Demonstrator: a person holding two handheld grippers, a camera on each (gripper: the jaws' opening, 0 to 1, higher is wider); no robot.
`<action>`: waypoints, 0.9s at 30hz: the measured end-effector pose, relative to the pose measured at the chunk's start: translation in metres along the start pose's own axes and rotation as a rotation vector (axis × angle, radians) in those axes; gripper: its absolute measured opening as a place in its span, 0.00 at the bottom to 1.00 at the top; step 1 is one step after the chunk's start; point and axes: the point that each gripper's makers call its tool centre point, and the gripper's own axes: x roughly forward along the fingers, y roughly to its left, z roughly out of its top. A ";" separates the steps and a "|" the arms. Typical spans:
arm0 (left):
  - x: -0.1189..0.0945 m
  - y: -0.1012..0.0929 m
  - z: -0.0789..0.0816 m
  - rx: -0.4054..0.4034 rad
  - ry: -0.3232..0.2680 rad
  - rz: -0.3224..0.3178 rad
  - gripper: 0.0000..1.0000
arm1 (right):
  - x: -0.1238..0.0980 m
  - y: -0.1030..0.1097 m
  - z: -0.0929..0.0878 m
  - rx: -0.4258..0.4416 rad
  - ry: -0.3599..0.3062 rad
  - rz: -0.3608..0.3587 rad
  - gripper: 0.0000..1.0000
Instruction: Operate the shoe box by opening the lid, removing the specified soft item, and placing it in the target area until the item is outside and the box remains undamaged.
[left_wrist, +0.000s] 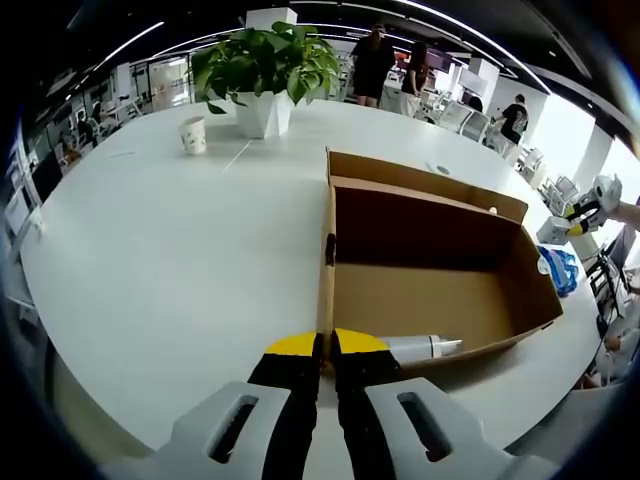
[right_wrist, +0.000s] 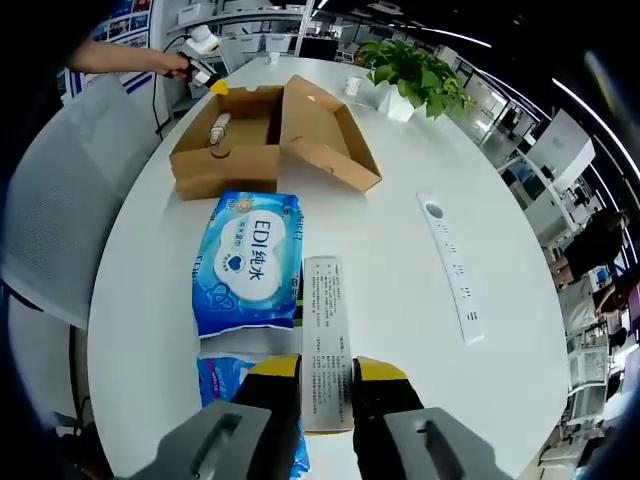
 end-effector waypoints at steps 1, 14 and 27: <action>0.001 0.002 0.000 0.002 0.000 0.000 0.02 | 0.000 0.000 -0.003 -0.005 0.009 0.000 0.15; 0.008 0.012 0.003 0.002 0.001 0.003 0.02 | 0.005 0.003 -0.024 -0.001 0.077 -0.018 0.15; 0.011 0.018 0.003 0.002 0.000 0.003 0.02 | 0.007 0.005 -0.045 0.000 0.133 -0.021 0.15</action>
